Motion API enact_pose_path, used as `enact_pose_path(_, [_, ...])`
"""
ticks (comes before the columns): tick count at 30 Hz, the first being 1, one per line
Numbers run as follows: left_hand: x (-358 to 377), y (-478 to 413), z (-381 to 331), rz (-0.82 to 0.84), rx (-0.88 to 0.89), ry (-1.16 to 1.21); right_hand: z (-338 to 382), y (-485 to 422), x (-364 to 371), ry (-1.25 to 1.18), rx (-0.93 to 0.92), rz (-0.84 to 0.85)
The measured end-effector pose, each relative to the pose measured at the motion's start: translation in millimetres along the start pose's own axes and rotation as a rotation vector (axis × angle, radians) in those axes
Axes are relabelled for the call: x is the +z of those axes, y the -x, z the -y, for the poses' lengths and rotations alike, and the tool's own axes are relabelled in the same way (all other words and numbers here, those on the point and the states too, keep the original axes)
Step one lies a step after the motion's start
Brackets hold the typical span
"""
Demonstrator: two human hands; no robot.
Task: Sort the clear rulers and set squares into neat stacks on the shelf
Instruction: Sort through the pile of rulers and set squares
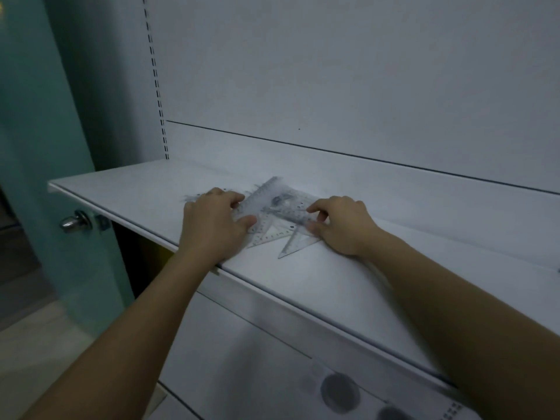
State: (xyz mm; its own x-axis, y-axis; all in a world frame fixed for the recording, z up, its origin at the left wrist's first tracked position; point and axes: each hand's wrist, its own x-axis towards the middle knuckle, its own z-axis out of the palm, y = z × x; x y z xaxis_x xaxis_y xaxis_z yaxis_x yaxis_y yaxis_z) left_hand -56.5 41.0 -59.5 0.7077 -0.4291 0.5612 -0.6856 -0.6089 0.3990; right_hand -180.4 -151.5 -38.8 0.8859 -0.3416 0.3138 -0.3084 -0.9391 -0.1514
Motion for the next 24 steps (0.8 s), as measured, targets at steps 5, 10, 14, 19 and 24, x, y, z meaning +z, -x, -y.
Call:
enact_pose_path(5, [-1, 3, -5, -0.05, 0.128, -0.158, 0, 5, -3, 0.025, -0.002, -0.101])
enact_pose_path(10, [-1, 4, -6, -0.024, 0.151, -0.099, -1, 8, -10, 0.089, 0.024, -0.089])
enact_pose_path(14, [-5, 5, -8, -0.015, 0.163, 0.009, -2, 9, -26, 0.194, 0.012, -0.168])
enact_pose_path(19, [-8, 7, -11, -0.015, 0.2, 0.095, -12, 19, -60, 0.215, -0.016, -0.23])
enact_pose_path(24, [-15, 3, -44, -0.001, 0.257, 0.279, -42, 56, -98, 0.129, 0.011, -0.266])
